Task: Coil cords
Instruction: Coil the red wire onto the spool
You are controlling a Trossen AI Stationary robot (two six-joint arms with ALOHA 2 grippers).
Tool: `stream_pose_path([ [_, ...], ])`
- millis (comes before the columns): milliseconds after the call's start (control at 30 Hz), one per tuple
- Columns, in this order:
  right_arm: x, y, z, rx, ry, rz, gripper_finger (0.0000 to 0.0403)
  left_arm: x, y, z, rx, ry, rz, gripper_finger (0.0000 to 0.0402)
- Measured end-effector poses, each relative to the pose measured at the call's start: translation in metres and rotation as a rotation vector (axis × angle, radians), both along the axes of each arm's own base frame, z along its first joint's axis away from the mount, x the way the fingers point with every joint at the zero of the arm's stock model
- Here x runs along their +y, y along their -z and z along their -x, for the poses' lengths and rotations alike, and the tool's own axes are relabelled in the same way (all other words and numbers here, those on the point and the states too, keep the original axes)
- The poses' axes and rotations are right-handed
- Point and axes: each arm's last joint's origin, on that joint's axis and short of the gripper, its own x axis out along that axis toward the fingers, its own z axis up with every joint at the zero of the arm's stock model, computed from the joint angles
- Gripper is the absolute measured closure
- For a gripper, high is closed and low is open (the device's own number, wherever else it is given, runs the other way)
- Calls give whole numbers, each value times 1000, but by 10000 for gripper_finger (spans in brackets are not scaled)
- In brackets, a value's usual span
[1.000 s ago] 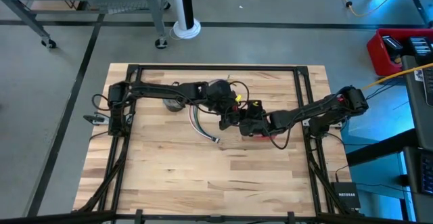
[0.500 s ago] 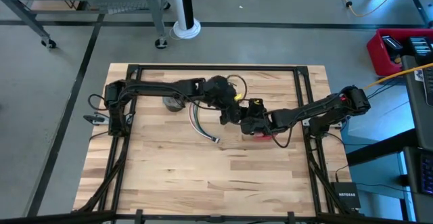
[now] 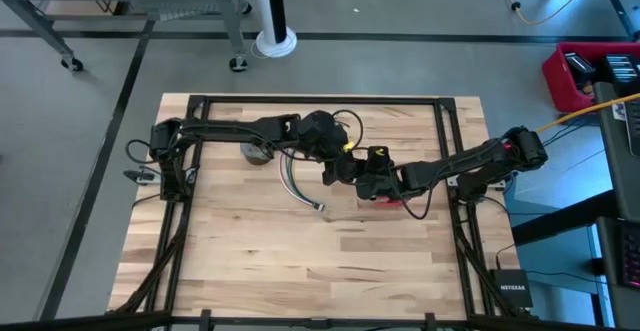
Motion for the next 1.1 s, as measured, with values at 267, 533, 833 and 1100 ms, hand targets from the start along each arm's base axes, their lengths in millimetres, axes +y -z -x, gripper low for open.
stream_pose_path([
  [267,0,-6,2,-21,1,-1,400,-17,1,-2,8,47,-6,401],
  [533,-1,-15,5,-47,-6,23,400,-29,1,-3,9,79,-13,401],
  [833,0,-18,3,-56,-26,41,400,-45,2,-3,23,112,-43,401],
  [1100,-2,-26,8,-73,-15,55,400,-50,2,-2,41,51,-120,401],
])
